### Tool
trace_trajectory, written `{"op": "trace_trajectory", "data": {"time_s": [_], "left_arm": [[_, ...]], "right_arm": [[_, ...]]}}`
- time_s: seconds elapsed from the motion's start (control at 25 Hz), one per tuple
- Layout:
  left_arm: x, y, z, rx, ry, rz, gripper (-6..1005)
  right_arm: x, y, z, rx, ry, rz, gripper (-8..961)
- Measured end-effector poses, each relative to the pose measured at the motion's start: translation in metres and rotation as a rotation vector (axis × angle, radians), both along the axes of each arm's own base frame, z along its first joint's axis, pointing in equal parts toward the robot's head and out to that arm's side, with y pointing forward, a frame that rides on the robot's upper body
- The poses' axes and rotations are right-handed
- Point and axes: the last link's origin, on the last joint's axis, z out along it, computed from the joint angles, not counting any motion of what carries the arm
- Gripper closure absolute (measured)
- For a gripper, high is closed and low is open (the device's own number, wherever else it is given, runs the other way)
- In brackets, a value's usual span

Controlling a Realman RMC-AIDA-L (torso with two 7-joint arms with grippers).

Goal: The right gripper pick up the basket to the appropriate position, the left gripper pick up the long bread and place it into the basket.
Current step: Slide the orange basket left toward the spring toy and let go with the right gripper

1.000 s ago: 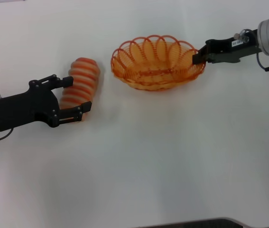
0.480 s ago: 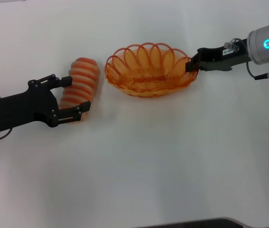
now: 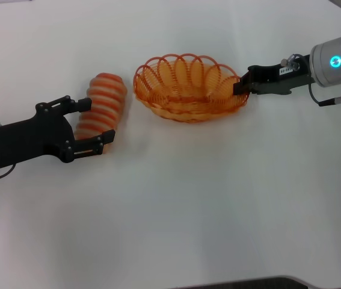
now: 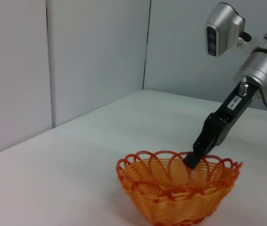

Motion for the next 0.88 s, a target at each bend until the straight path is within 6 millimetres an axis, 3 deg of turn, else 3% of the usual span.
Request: {"op": "trace_trajectory", "data": {"time_s": [0.88], "left_arm": [[-0.0002,0.0018,-0.001,0.002,0.011,0.0,157]], "right_arm": [[-0.0047,0.0,0.0036,0.012,0.055,0.013,845]]}}
